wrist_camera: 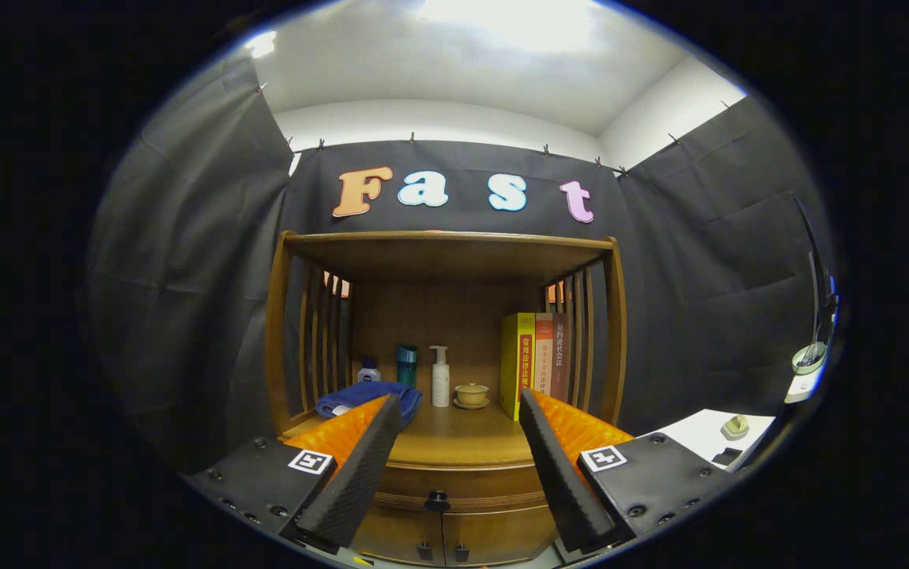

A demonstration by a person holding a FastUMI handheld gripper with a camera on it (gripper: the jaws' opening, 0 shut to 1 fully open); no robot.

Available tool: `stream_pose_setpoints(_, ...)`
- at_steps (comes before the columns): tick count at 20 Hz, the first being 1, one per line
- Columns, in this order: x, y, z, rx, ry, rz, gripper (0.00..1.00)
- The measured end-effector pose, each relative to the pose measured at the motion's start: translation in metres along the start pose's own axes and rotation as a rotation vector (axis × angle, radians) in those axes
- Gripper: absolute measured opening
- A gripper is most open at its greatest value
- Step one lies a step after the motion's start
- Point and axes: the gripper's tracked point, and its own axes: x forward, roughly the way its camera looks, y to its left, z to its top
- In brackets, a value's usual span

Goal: Pull open the drawer, take out the items inside it, and place them on the countertop above the cabinet.

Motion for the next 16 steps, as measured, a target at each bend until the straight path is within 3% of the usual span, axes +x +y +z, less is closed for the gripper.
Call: stream_pose_setpoints(16,0.0006,-0.0026,-0.0025,0.006,0.005,-0.006,0.98)
